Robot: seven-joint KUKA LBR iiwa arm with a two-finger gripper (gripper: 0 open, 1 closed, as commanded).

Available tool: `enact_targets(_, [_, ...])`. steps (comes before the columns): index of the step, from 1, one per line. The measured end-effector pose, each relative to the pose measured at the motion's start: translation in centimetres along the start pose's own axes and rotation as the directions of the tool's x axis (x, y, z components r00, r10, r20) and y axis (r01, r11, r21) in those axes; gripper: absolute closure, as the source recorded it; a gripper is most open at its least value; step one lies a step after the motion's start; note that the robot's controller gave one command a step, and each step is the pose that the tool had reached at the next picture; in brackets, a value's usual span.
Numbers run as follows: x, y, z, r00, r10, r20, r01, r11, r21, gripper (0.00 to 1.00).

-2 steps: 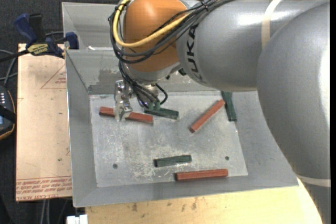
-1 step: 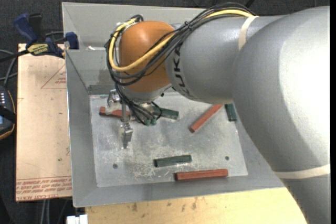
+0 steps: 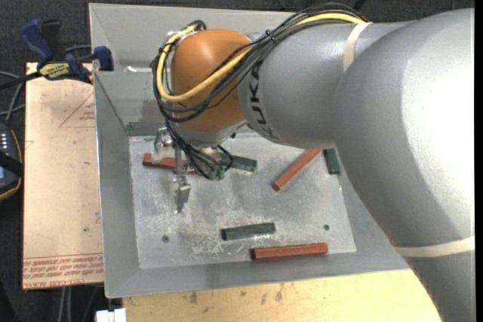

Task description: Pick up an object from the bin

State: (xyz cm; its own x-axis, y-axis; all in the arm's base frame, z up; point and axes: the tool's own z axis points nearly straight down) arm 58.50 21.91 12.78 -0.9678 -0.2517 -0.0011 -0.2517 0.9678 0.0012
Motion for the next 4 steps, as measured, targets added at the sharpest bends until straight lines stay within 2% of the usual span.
enact_targets(1, [-3.1,-1.7,3.5,1.0,0.012,0.011,-0.012,1.0,-0.002,0.0])
enact_targets(2, [-4.4,-2.8,5.2,1.0,0.015,0.011,-0.015,1.0,-0.006,0.0])
enact_targets(3, [-5.4,-3.4,5.0,0.988,0.154,0.017,-0.154,0.988,-0.006,1.0])
enact_targets(4, [-5.4,-3.4,5.0,0.988,0.154,0.017,-0.154,0.988,-0.006,1.0])
